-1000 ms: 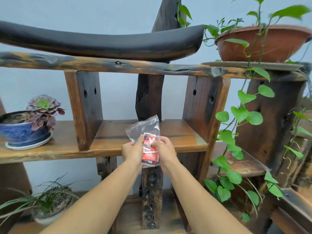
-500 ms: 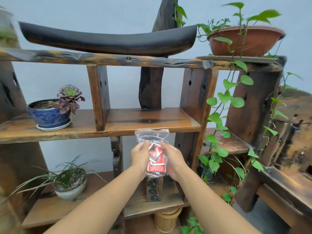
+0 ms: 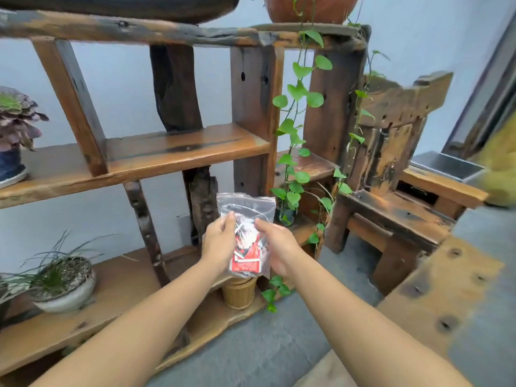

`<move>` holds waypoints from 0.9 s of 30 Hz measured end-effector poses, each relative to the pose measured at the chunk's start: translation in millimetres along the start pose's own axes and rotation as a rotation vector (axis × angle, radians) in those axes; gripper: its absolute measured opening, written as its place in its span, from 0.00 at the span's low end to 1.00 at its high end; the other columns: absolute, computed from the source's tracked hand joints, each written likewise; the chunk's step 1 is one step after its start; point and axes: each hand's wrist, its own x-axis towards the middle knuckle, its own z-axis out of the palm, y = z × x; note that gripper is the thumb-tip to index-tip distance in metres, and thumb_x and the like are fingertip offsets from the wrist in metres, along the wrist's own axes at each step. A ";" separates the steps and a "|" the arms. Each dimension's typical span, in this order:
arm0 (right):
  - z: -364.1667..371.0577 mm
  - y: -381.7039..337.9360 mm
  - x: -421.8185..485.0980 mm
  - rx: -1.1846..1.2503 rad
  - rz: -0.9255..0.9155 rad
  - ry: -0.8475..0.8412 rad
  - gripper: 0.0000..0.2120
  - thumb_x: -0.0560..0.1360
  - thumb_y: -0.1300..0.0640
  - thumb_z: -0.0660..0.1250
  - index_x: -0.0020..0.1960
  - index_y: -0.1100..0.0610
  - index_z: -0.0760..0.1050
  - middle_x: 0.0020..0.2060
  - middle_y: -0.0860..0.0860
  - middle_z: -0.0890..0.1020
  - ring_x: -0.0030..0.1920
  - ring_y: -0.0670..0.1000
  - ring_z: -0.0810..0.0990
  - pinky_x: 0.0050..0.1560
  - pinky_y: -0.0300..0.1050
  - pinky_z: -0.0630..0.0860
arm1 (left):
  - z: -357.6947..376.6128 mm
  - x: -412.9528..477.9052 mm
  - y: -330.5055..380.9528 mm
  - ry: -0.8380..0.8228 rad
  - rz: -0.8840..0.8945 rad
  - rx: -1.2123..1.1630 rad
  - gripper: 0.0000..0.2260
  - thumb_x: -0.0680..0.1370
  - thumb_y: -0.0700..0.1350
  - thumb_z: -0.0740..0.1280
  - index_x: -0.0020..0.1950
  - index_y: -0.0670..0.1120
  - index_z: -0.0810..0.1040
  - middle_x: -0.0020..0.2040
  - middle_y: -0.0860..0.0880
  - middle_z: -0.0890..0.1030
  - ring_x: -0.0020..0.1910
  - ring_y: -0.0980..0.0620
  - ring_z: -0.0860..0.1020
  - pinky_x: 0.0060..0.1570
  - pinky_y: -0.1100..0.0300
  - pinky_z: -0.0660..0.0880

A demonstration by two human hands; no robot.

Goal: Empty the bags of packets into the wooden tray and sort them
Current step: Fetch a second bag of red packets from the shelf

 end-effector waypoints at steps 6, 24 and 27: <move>-95.6 9.5 -63.2 0.062 -0.074 0.222 0.07 0.79 0.58 0.67 0.48 0.62 0.79 0.42 0.60 0.84 0.41 0.57 0.83 0.48 0.51 0.80 | 88.3 -56.9 -1.5 -0.199 0.066 0.034 0.23 0.78 0.62 0.58 0.43 0.43 0.78 0.39 0.45 0.84 0.43 0.43 0.83 0.50 0.45 0.78; -339.8 141.2 -403.4 0.448 -0.208 0.907 0.08 0.79 0.61 0.66 0.54 0.64 0.80 0.47 0.61 0.85 0.42 0.56 0.84 0.49 0.50 0.81 | 274.1 -420.3 -30.3 -1.005 0.113 0.070 0.15 0.85 0.46 0.58 0.46 0.39 0.78 0.39 0.46 0.79 0.37 0.53 0.75 0.35 0.64 0.72; -356.1 175.4 -460.1 0.516 -0.216 1.030 0.05 0.78 0.63 0.66 0.48 0.62 0.80 0.41 0.59 0.85 0.37 0.54 0.84 0.42 0.46 0.81 | 286.8 -477.0 -50.8 -1.130 0.081 0.142 0.17 0.84 0.49 0.60 0.42 0.41 0.79 0.39 0.46 0.81 0.38 0.51 0.77 0.39 0.58 0.72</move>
